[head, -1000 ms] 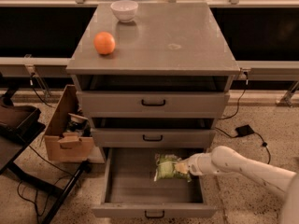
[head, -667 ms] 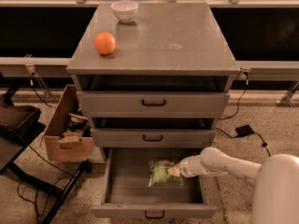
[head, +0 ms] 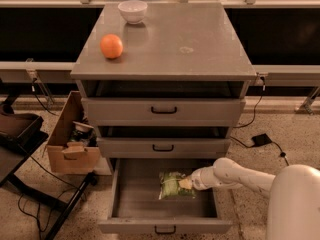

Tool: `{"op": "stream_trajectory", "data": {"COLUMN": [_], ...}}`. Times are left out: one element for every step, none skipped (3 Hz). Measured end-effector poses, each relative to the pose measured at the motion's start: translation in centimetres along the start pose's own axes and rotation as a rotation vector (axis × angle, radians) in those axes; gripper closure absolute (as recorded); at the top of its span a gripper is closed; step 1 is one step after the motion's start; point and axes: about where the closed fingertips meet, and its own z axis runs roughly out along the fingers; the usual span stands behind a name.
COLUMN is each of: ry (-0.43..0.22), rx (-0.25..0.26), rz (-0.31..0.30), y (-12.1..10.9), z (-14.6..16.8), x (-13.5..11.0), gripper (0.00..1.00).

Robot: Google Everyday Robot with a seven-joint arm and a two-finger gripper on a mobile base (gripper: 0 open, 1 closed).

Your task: Place green jalapeno chip bag into bottom drawer

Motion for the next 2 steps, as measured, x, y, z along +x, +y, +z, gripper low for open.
{"op": "stream_trajectory", "data": {"ry": [0.000, 0.000], "rx": [0.000, 0.000], "rz": [0.000, 0.000], "y": [0.01, 0.01], "z": [0.01, 0.01], "x": [0.00, 0.00], "gripper": [0.31, 0.06]}}
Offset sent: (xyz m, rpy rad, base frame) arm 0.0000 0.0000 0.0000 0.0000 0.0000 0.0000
